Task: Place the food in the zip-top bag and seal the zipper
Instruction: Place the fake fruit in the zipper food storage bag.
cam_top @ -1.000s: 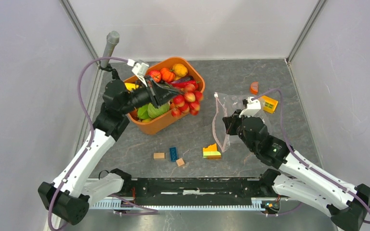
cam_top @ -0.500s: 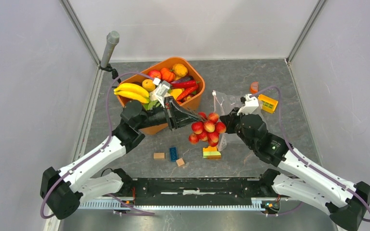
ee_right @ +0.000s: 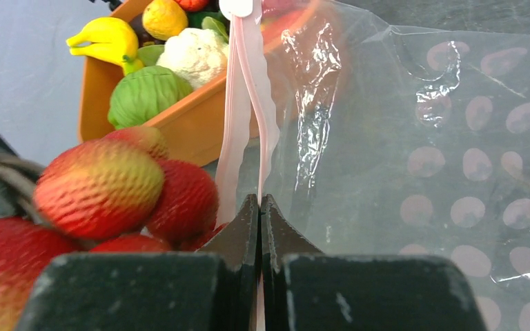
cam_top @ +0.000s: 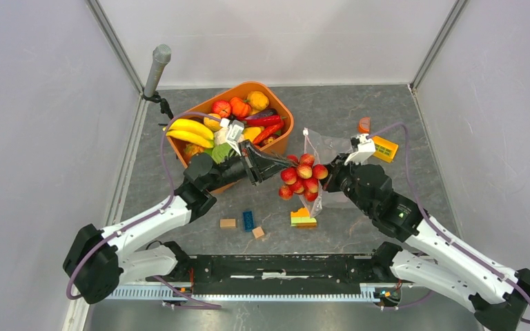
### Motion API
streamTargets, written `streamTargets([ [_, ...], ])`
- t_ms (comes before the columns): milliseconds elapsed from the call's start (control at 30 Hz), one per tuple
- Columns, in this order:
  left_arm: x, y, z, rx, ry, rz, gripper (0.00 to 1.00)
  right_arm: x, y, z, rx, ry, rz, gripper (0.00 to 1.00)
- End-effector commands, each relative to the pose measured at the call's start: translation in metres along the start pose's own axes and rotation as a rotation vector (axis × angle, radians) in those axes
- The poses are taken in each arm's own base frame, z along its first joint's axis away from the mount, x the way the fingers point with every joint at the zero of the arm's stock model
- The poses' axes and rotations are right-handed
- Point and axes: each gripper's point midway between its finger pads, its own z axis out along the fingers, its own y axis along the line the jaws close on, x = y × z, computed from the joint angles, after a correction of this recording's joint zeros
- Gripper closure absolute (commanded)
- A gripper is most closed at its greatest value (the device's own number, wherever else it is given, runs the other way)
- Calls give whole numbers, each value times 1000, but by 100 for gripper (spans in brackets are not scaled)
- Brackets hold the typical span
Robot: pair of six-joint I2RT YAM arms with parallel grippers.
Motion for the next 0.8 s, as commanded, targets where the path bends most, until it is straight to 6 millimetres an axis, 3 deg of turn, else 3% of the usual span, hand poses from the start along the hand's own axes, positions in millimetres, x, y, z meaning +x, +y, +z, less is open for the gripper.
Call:
streamTargets([
  [0, -20, 6, 2, -30, -119, 51, 98, -30, 28, -12, -102, -58, 62, 100],
  [400, -11, 49, -9, -296, -66, 143, 98, -36, 32, -20, -136, -86, 95, 100],
  [767, -4, 54, -5, -374, -26, 168, 98, -30, 44, -17, -212, -81, 137, 100],
])
